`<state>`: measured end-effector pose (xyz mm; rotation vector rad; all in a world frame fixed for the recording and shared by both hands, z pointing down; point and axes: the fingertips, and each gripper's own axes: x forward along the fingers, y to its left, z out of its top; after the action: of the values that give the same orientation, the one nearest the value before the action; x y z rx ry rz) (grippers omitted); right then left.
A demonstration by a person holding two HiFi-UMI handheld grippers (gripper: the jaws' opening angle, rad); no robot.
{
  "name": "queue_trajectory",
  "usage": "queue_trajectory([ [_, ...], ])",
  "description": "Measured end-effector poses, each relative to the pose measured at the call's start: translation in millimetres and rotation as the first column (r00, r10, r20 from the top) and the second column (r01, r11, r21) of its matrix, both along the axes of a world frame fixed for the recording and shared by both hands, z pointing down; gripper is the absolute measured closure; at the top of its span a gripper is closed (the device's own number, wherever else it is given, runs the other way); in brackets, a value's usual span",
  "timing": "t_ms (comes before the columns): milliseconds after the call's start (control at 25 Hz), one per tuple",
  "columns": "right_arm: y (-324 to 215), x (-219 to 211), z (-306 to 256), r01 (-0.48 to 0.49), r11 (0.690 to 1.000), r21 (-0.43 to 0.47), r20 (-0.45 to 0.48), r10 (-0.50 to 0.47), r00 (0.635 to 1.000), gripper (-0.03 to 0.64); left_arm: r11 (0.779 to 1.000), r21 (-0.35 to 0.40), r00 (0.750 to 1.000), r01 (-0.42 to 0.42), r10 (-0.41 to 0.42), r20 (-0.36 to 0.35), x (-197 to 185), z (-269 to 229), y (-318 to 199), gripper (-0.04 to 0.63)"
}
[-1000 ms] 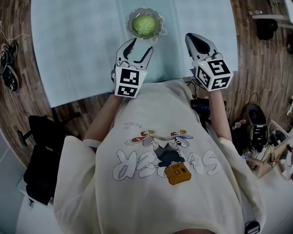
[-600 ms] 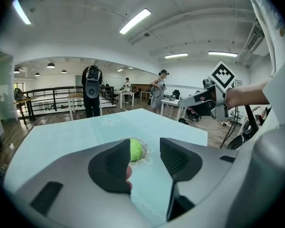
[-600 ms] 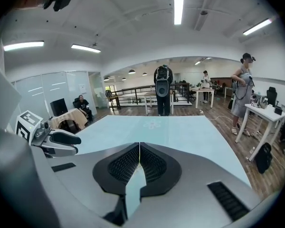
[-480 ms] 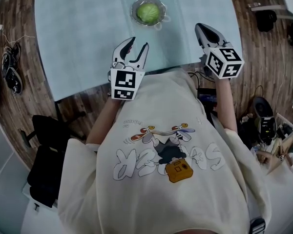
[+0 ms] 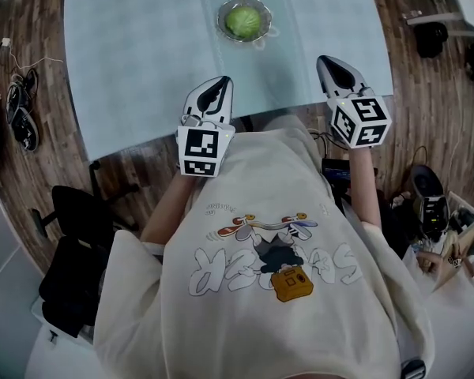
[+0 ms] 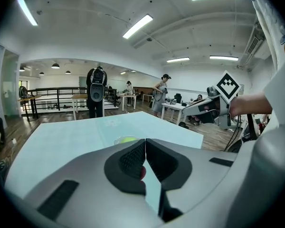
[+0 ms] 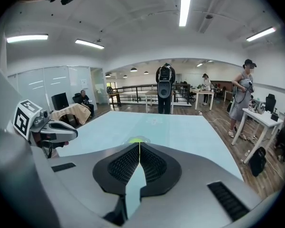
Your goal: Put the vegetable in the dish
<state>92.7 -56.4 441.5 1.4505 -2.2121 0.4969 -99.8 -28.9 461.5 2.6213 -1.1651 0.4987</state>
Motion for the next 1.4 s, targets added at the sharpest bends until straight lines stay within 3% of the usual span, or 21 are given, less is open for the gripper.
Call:
queue_trajectory([
  [360, 34, 13, -15, 0.077, 0.996, 0.038, 0.044, -0.078, 0.996, 0.594, 0.997, -0.041, 0.998, 0.066, -0.066, -0.002, 43, -23, 26, 0.588],
  [760, 102, 34, -33, 0.147, 0.985, 0.089, 0.06, -0.152, 0.987, 0.594, 0.999, -0.045, 0.999, 0.026, -0.028, -0.047, 116, -47, 91, 0.588],
  [1080, 145, 34, -35, 0.2, 0.973, 0.118, 0.091, -0.211, 0.973, 0.594, 0.997, -0.025, 0.997, 0.078, -0.079, -0.023, 115, -55, 136, 0.588],
  [1400, 173, 68, -31, 0.155, 0.98, 0.123, 0.074, -0.165, 0.984, 0.594, 0.998, -0.004, 0.998, 0.055, -0.055, -0.014, 138, -50, 160, 0.588],
])
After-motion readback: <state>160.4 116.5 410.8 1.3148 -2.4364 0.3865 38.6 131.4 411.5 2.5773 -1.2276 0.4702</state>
